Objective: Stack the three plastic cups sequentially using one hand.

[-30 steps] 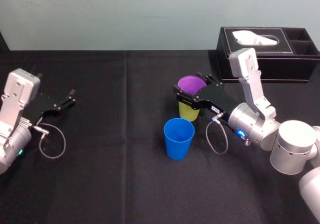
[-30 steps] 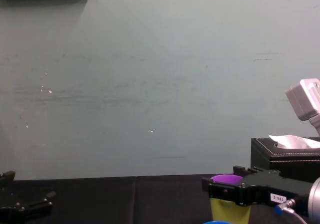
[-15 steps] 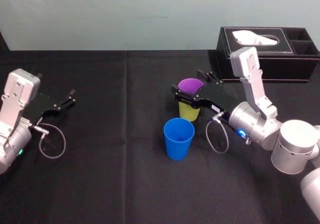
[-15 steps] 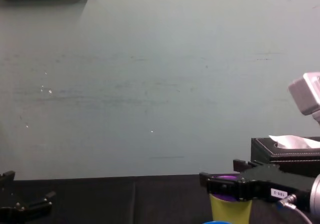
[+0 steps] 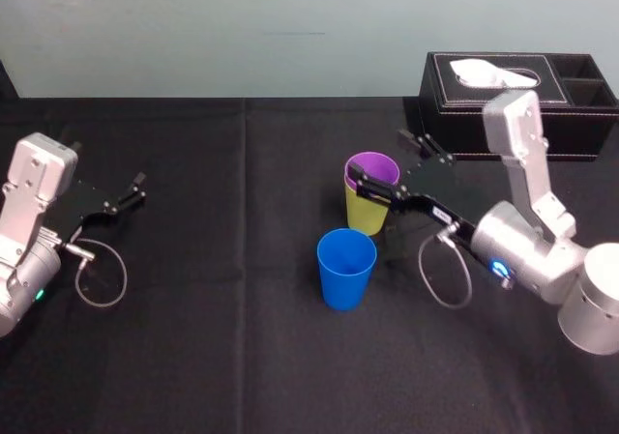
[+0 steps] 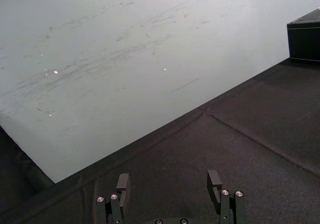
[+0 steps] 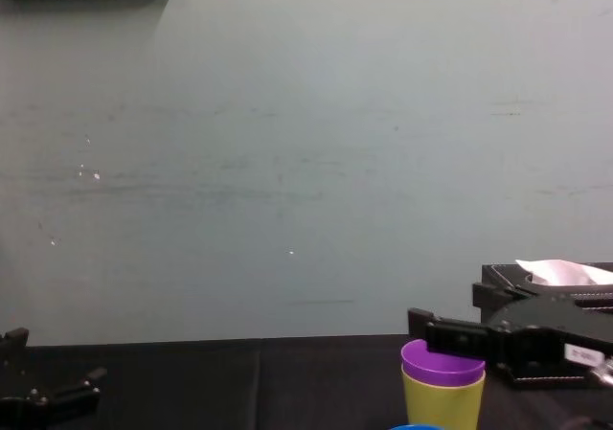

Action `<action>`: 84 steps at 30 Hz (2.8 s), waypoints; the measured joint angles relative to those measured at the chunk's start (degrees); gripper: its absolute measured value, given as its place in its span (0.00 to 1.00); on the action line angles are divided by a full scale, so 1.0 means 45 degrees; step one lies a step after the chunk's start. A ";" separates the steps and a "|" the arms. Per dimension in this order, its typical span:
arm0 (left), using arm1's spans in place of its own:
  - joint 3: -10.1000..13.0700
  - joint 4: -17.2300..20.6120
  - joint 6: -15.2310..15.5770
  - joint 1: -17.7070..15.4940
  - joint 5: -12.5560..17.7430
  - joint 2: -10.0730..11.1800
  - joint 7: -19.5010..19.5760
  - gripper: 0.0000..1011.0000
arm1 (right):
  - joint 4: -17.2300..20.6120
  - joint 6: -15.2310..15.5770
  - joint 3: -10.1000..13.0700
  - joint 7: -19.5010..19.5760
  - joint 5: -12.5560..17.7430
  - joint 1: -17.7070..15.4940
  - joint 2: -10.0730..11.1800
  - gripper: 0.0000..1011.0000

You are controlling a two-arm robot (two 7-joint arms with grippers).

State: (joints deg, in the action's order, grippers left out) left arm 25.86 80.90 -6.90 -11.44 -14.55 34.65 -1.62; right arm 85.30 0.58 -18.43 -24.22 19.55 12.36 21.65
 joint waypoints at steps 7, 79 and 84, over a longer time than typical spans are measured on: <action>0.0001 0.0000 0.0000 0.0001 0.0001 -0.0001 0.0000 1.00 | 0.1313 -0.0082 0.0412 -0.0015 0.0344 -0.1429 0.0828 0.99; 0.0001 0.0000 0.0000 0.0001 0.0000 -0.0001 0.0000 1.00 | -0.0487 -0.1760 -0.1223 -0.1889 0.0863 -0.1617 0.0914 0.99; 0.0001 0.0000 0.0000 0.0001 0.0000 -0.0001 0.0000 1.00 | -0.0616 -0.1926 -0.1358 -0.1673 0.0549 -0.1462 0.0810 0.99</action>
State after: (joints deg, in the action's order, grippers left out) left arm 25.86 80.90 -6.91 -11.43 -14.55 34.64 -1.62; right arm 82.53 -8.08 -24.55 -31.75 22.02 5.78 25.30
